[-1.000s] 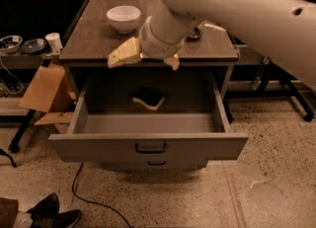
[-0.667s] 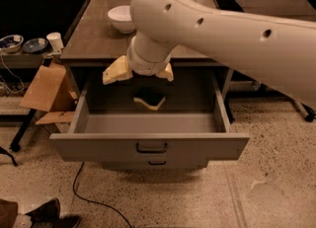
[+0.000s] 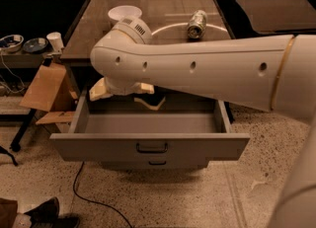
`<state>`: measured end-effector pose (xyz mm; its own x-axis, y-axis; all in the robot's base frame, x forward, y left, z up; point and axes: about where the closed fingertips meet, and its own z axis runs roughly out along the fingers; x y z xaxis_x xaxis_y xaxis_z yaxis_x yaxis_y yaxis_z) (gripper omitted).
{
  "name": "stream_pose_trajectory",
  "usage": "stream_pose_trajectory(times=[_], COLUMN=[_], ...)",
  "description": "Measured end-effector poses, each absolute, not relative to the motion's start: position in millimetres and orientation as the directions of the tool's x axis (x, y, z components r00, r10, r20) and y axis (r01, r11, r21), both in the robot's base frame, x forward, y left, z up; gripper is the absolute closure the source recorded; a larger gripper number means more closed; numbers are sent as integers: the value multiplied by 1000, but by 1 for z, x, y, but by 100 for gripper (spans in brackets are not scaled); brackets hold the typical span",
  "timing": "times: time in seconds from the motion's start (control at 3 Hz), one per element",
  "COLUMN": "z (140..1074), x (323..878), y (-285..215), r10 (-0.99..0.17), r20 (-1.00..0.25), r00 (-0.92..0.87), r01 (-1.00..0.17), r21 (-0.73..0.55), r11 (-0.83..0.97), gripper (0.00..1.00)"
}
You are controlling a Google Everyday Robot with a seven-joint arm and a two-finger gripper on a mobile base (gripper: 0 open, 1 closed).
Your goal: Pick sponge from top drawer and place on counter
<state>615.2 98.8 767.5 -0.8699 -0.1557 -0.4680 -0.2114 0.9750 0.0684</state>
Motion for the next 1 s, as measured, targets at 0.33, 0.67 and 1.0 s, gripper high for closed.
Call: stream_pose_trajectory(times=[0.33,0.67,1.0], z=[736,734,732], x=[639,642,645], y=[109,110,111], r10=[-97,-54,-61], r20=[-485,-490,-497], r00=[-869,-870,-866], r01=[-131,-91,-99], r21=[37,51,49], r11=[991,995,994], gripper=[0,0,0])
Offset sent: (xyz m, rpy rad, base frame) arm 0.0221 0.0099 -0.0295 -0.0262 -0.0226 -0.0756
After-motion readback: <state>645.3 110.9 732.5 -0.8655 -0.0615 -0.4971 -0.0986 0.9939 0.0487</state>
